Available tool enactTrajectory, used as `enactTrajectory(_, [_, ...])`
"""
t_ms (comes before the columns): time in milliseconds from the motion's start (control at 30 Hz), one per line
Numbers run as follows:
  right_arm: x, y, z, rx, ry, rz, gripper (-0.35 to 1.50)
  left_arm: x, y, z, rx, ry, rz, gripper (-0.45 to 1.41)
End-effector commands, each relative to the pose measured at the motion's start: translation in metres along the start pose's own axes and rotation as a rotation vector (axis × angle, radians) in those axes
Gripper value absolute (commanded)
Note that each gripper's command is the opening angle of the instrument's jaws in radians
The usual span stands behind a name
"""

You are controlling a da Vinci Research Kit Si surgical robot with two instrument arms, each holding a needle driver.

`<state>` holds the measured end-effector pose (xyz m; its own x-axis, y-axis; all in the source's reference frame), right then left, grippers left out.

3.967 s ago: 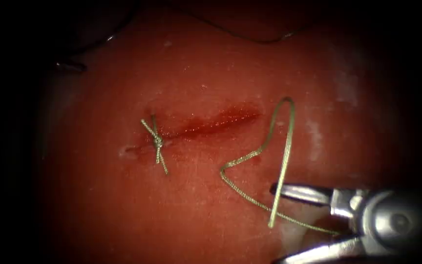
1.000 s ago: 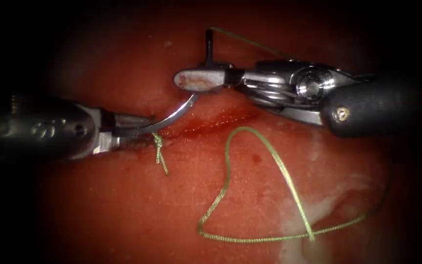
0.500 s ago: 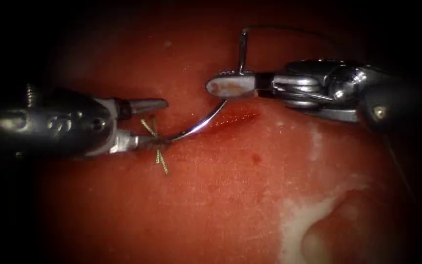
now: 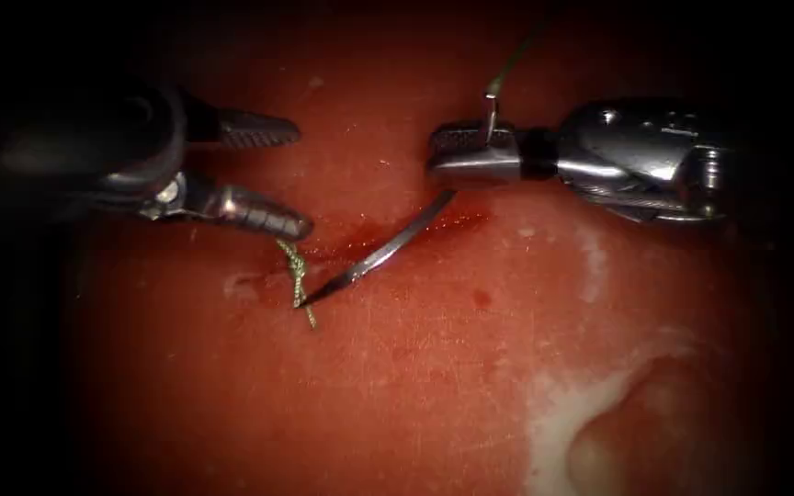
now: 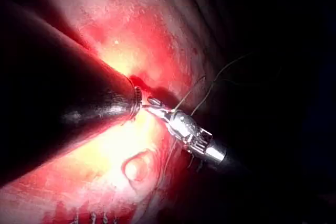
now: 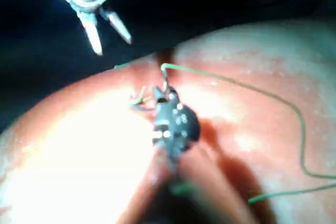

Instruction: Wound Closure

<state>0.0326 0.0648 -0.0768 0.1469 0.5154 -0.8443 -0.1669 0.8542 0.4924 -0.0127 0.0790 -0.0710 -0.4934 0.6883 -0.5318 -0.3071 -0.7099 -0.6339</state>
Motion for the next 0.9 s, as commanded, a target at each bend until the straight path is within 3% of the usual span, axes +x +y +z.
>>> enactTrajectory(33, [0.0012,-0.0002,0.0013,0.044,0.018,-0.074,-0.35,-0.0001,-0.0008,0.0014,-0.013,-0.020,-0.008,0.77])
enactTrajectory(200, [0.0024,-0.0006,0.0019,0.084,0.059,-0.203,-0.35,-0.0014,-0.0013,0.0032,-0.035,-0.105,-0.022,0.77])
enactTrajectory(600, [0.0040,-0.0018,0.0022,0.125,0.123,-0.474,-0.35,-0.0008,-0.0030,0.0052,-0.072,-0.103,-0.064,0.77])
enactTrajectory(900, [0.0057,-0.0032,0.0030,0.155,0.158,-0.555,-0.35,-0.0019,-0.0033,0.0065,-0.057,-0.123,-0.076,0.77])
